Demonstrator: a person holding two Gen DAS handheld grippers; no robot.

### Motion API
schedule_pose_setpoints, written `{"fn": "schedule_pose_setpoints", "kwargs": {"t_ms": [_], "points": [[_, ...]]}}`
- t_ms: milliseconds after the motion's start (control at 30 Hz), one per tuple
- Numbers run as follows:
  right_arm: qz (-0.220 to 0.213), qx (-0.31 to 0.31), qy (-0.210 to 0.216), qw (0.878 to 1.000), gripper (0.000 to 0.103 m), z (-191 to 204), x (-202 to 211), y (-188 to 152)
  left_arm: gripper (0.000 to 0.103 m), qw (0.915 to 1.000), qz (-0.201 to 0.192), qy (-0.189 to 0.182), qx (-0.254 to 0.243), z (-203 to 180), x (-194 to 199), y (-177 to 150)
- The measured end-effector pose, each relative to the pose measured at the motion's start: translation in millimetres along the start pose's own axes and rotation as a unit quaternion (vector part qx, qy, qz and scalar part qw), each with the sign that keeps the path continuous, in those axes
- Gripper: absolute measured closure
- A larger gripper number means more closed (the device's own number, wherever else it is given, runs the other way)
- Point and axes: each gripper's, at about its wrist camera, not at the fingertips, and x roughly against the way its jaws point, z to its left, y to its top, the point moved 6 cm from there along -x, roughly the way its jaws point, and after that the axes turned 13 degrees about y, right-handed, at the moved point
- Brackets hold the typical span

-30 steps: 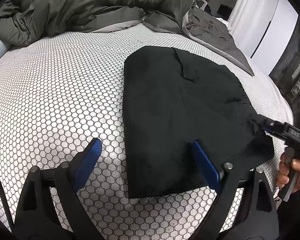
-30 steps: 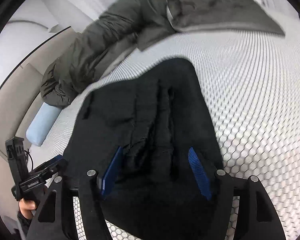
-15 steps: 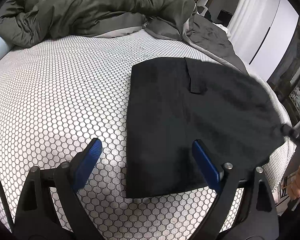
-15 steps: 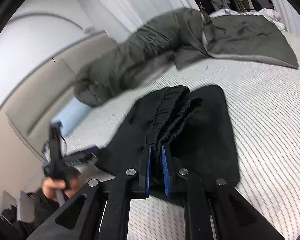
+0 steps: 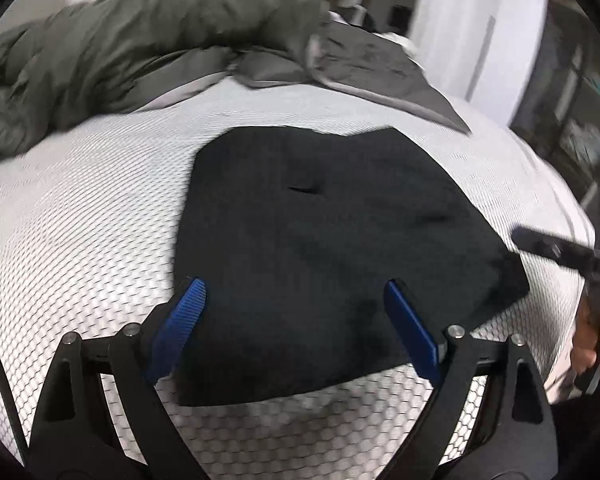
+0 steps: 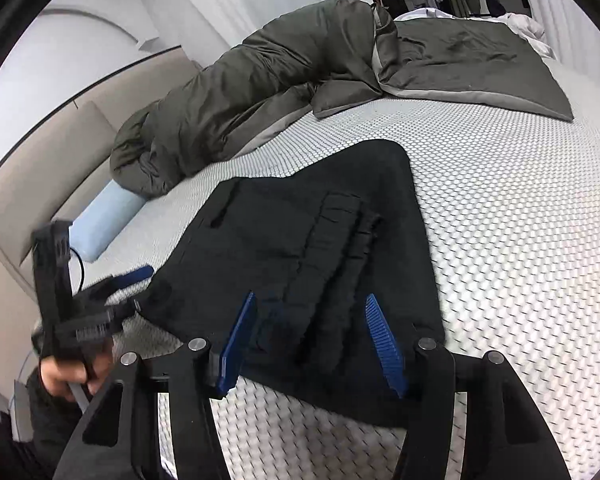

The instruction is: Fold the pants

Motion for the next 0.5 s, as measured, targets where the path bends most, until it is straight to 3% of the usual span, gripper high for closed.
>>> {"fn": "schedule_pose_setpoints", "kwargs": {"t_ms": [100,167,267,333,400,500], "points": [[0.026,0.011,0.007,1.000,0.045,10.9,-19.6,-2.6,0.018,0.9986,-0.003,-0.020,-0.049,-30.4,-0.2,-6.3],[0.073,0.028,-0.031,0.996,0.078,7.8,-41.4,-8.4,0.022,0.9964,-0.002,-0.005,-0.085,-44.4,-2.9,-13.3],[0.084,0.026,-0.040,0.995,0.092,9.9,-52.0,-10.2,0.022,0.9939,0.003,0.010,-0.110,-54.4,-4.6,-20.6],[0.065,0.029,0.002,0.997,0.094,21.1,-39.7,-5.1,0.022,0.9940,0.002,0.005,-0.109,-54.4,-1.2,-21.9],[0.060,0.042,0.009,0.997,0.094,27.0,-29.7,-3.3,0.022,0.9946,0.003,-0.002,-0.104,-52.7,1.7,-23.4],[0.110,0.050,-0.074,0.990,0.093,-0.4,-42.9,-19.7,0.022,0.9948,0.008,-0.008,-0.102,-50.0,0.8,-26.2]]}}
